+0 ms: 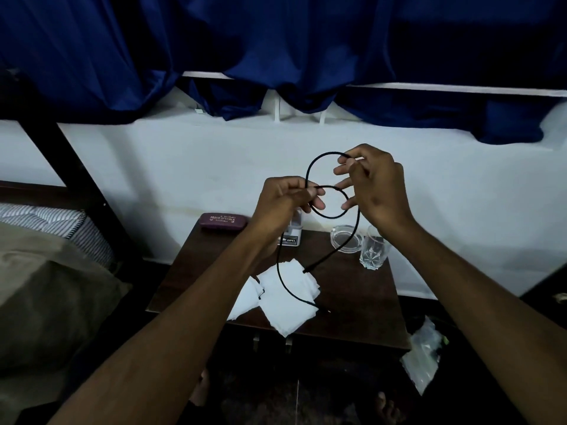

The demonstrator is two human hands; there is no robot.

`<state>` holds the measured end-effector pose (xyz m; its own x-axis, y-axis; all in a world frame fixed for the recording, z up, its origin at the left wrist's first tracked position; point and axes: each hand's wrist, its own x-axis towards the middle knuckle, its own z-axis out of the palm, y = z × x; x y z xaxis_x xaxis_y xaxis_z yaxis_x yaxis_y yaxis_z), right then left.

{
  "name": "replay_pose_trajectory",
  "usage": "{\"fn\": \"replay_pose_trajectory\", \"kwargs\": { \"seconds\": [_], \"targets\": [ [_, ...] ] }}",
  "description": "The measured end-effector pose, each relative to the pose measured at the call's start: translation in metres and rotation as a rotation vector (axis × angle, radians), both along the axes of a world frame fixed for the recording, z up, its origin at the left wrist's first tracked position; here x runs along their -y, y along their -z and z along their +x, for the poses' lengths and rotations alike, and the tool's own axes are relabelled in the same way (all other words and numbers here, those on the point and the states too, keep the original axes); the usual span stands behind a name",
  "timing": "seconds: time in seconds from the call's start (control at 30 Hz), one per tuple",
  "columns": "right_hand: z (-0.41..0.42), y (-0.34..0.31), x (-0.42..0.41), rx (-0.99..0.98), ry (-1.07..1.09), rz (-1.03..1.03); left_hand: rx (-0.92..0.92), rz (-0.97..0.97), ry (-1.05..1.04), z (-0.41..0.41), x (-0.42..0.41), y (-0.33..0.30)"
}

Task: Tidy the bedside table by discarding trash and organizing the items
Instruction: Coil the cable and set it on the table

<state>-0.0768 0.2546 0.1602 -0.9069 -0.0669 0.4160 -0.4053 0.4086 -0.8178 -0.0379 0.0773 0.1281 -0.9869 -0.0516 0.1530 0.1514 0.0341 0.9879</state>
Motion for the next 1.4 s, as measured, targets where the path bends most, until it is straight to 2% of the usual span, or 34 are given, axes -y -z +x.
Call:
{"fn": "replay_pose_trajectory", "kwargs": {
  "seconds": [0.1,0.23,0.37,0.43,0.53,0.7,0.87,1.0,1.07,1.17,1.2,1.23,1.3,1.37,1.4],
  "targets": [
    [0.002,0.012,-0.012,-0.011,0.003,0.073,0.041,0.149,-0.093,-0.002,0.002,-0.004],
    [0.01,0.038,-0.024,0.155,-0.069,0.034,0.102,0.29,-0.138,-0.008,0.008,-0.005],
    [0.02,0.068,-0.033,0.287,-0.118,0.151,0.112,0.549,-0.107,-0.01,0.01,-0.006],
    [0.024,0.077,-0.035,0.347,-0.1,0.154,0.103,0.573,-0.118,-0.013,0.009,-0.005],
    [0.03,0.071,-0.032,0.447,-0.072,-0.068,0.102,0.524,-0.134,-0.015,0.004,-0.002],
    [0.027,0.036,-0.018,0.44,-0.116,-0.377,0.118,0.422,-0.048,-0.009,-0.008,0.004],
    [0.021,0.024,-0.002,0.566,-0.076,-0.724,0.149,0.541,0.059,0.0,-0.018,-0.002],
    [0.019,0.031,0.015,0.615,0.118,-1.031,0.103,0.716,0.153,0.005,-0.028,0.007],
    [0.025,0.031,0.027,0.642,0.214,-1.081,0.078,0.775,0.128,0.006,-0.036,0.012],
    [0.043,0.037,0.049,0.685,0.256,-1.023,0.13,0.88,-0.031,0.007,-0.053,0.007],
    [0.048,0.042,0.056,0.655,0.243,-0.946,0.15,0.909,-0.107,0.006,-0.058,0.004],
    [0.051,0.048,0.059,0.603,0.245,-0.823,0.151,0.888,-0.183,0.004,-0.061,0.002],
    [0.053,0.057,0.054,0.485,0.26,-0.479,0.115,0.724,-0.286,-0.001,-0.059,-0.001],
    [0.052,0.053,0.037,0.277,0.263,-0.076,0.078,0.521,-0.268,-0.003,-0.048,-0.005],
    [0.05,0.048,0.026,0.157,0.241,0.06,0.078,0.429,-0.219,-0.004,-0.04,-0.009]
  ]
}}
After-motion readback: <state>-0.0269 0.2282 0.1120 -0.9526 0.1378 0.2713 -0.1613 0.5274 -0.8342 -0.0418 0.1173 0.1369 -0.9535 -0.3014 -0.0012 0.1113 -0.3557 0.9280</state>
